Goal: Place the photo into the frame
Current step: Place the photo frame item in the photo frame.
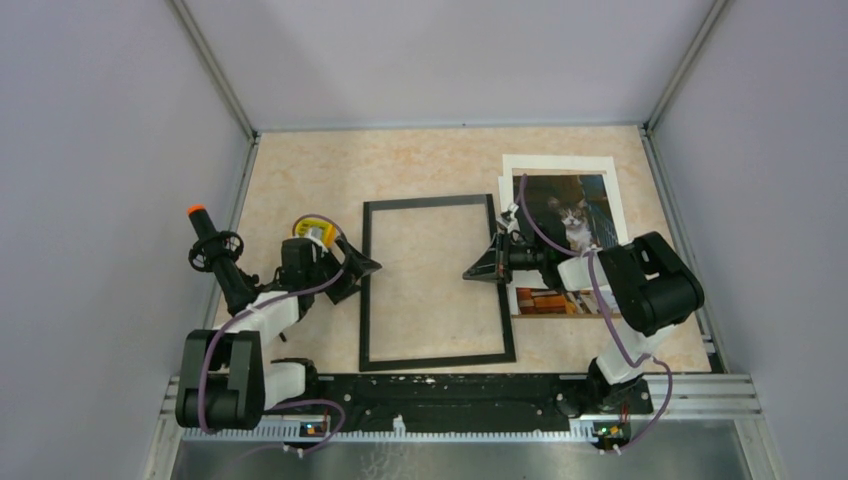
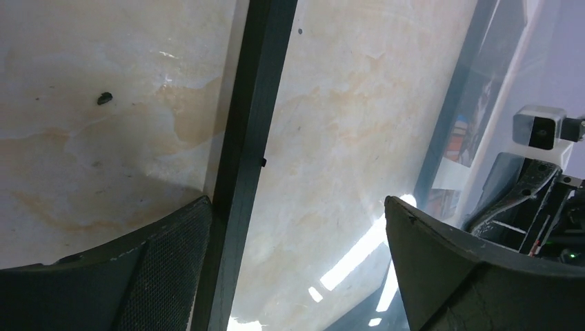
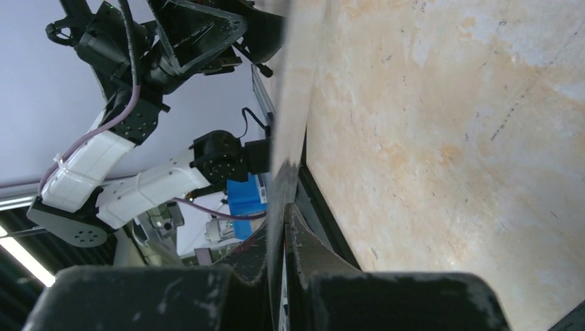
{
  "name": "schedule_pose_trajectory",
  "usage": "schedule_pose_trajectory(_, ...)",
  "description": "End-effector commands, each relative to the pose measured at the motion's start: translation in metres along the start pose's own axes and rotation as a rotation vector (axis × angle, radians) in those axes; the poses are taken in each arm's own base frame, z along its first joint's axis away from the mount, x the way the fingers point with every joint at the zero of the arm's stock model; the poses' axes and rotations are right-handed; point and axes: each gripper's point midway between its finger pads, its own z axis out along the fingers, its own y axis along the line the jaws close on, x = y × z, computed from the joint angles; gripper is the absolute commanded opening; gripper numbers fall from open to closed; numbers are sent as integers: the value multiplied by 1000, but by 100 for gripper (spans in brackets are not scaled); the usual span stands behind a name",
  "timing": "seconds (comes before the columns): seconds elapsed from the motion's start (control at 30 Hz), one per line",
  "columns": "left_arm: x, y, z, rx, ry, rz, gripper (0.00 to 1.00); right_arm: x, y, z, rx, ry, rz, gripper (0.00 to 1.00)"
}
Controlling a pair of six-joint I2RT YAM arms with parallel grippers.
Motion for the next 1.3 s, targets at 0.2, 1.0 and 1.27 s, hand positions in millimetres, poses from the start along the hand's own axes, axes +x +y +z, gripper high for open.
schedule_pose_trajectory(0.2,1,5,-8,66,-16,-30,98,-2,30,-12,-107,29,-42,0)
schedule_pose_trajectory(1.0,2,2,-8,82,-4,-30,98,11,10,-5,-110,47,7,0)
schedule_pose_trajectory(1.27,-1,1,-9,78,-9,-16,98,17,7,-8,-106,54,13,0)
